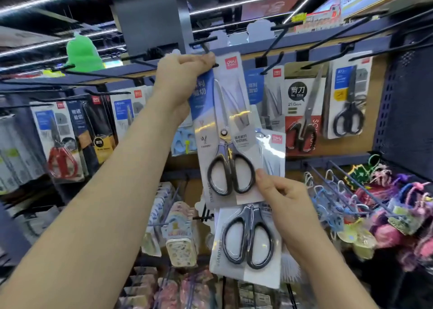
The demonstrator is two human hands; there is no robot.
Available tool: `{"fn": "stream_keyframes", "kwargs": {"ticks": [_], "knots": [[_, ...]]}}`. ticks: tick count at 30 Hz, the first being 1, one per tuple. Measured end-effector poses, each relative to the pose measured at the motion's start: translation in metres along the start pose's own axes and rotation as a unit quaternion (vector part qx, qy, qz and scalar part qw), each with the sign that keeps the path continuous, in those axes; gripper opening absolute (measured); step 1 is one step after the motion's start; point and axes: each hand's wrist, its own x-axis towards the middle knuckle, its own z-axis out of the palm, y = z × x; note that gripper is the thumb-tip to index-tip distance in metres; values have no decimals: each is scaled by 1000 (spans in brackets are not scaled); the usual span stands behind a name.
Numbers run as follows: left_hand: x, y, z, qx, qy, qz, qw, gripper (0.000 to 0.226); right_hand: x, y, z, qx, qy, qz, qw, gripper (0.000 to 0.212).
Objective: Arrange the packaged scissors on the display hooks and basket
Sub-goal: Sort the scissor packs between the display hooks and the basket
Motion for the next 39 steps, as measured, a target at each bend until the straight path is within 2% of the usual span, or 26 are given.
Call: {"fn": "stream_keyframes", "kwargs": {"ticks": [4,7,11,13,15,17,21,22,27,31,36,38,39], "knots": [[1,-8,0,-74,4,-68,995,9,4,10,0,31,-22,0,999,69],[-6,-23,-3,-22,17,-25,999,21,11,18,3,49,-3,17,999,76],[-49,-60,-12,62,-18,55,996,56,18,18,8,55,15,18,998,69],[-64,-81,-15,94,-21,78,992,53,21,17,10,49,25,9,998,66],[-66,-93,-16,98,13,71,993,46,20,15,9,32,31,11,999,66],[-59,-97,-15,98,40,66,992,45,15,12,6,33,40,18,998,56],[-42,-103,-12,123,64,68,988,43,2,12,-12,20,77,17,997,11],[-42,-105,-12,139,62,71,986,42,0,14,-18,15,97,17,995,9],[-44,-123,-9,271,73,104,954,40,-6,12,-39,16,161,6,987,20],[-47,-135,-8,346,73,123,927,46,-9,10,-47,36,153,-9,988,28],[-59,-124,-9,440,88,143,882,48,-13,13,-50,49,146,-24,988,79],[-79,-114,-4,388,89,184,899,40,-13,17,-50,86,142,-28,986,96],[-93,-107,1,332,51,184,924,33,-12,18,-49,106,140,-27,984,102]]}}
